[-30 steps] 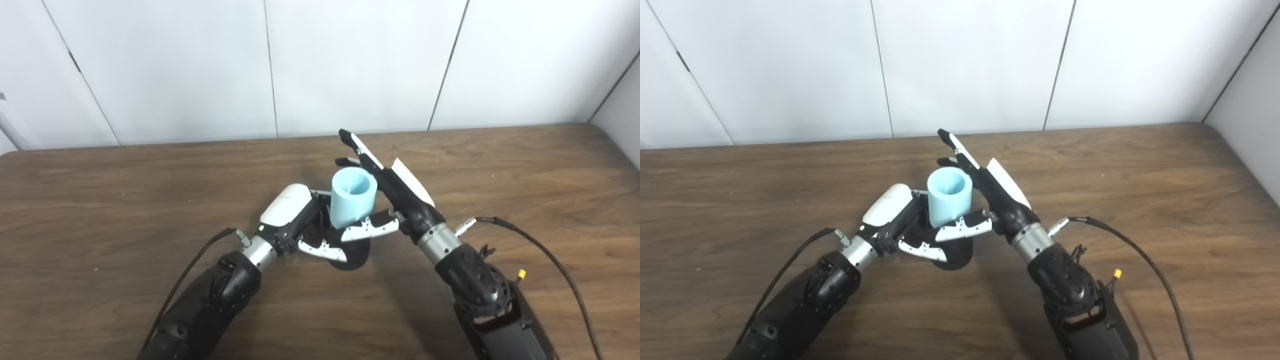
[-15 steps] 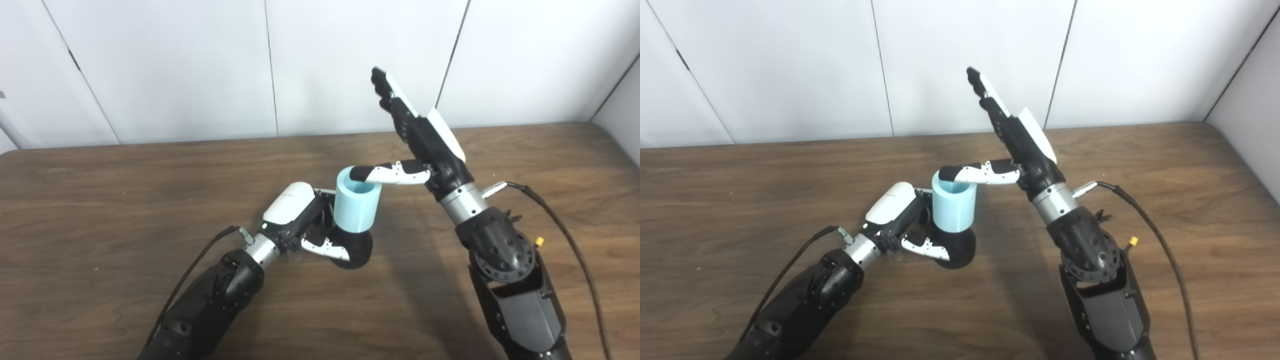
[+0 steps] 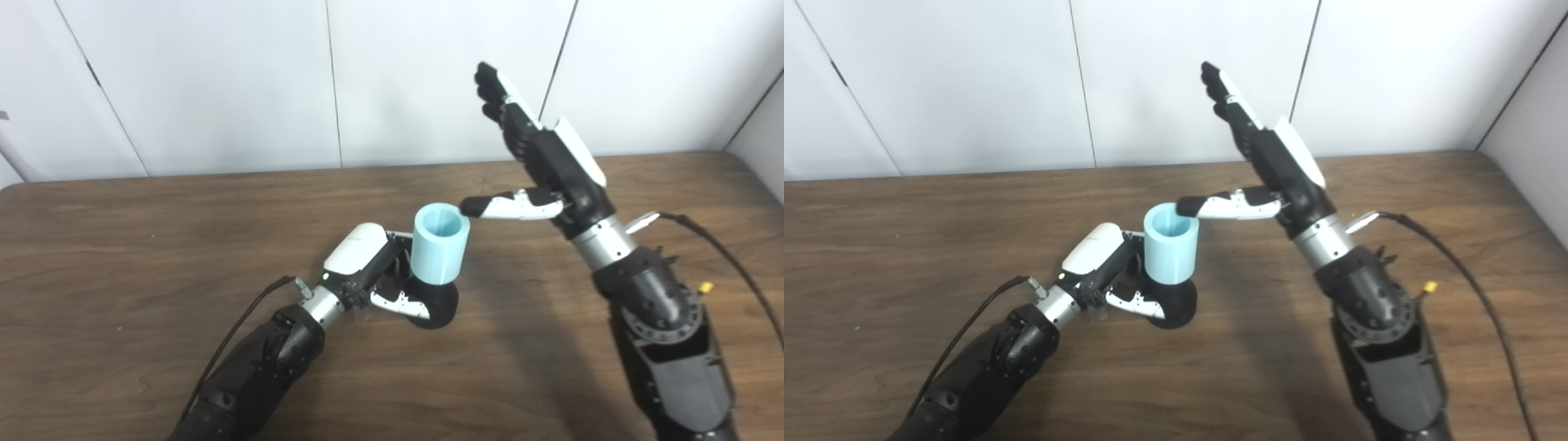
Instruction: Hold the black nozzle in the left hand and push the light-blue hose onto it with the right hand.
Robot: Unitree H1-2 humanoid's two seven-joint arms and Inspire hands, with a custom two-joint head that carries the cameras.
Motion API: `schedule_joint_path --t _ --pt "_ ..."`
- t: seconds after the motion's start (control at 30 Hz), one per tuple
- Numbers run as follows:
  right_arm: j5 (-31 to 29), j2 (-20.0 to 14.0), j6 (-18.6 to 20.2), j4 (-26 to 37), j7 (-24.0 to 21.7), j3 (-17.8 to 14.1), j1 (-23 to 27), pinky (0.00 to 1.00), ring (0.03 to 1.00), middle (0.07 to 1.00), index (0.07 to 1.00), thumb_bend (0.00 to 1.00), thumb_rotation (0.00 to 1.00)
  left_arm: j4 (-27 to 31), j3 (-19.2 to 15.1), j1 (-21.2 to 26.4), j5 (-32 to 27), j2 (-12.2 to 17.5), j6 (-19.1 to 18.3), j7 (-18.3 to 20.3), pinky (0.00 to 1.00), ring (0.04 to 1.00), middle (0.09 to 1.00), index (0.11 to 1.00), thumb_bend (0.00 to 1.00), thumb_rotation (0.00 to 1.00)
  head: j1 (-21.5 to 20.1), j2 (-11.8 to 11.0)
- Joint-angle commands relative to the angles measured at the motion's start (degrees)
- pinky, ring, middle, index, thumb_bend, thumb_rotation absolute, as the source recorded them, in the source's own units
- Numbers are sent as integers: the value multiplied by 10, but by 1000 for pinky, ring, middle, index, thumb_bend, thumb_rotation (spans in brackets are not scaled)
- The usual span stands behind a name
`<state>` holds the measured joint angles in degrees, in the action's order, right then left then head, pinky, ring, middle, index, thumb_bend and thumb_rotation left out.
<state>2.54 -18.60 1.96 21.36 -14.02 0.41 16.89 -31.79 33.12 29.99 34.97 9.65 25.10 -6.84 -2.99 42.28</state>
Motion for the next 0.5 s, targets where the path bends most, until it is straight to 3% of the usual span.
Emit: schedule_joint_path --t 0.0,0.07,0.1,0.13,0.17,0.27,0.47 --pt "-1 -32 -92 -16 -12 -5 0 856 935 932 912 934 528 -58 25 -58 37 8 -19 19 322 381 465 509 501 0 -1 1" --pt "20 -48 -154 -37 -13 -2 -7 801 882 896 880 852 652 -56 26 -58 36 9 -22 24 326 382 466 510 501 0 -1 1" --pt "44 -59 -174 -38 -14 1 -12 796 877 897 882 827 708 -54 25 -59 34 8 -26 29 327 382 468 510 501 0 0 0" --pt "68 -67 -187 -36 -16 5 -16 804 884 914 901 782 830 -53 25 -59 33 8 -28 32 330 383 477 510 501 0 0 0" --pt "85 -73 -195 -34 -16 7 -19 806 885 916 904 777 847 -53 25 -59 32 8 -28 33 330 384 478 510 501 0 0 0" --pt "123 -88 -197 -12 -29 18 -29 844 916 940 925 740 923 -57 25 -58 32 8 -22 27 335 387 474 507 502 0 0 -1" --pt "156 -96 -168 18 -56 36 -34 832 904 929 907 722 923 -51 24 -58 31 10 -30 33 336 387 475 507 502 0 0 -1"
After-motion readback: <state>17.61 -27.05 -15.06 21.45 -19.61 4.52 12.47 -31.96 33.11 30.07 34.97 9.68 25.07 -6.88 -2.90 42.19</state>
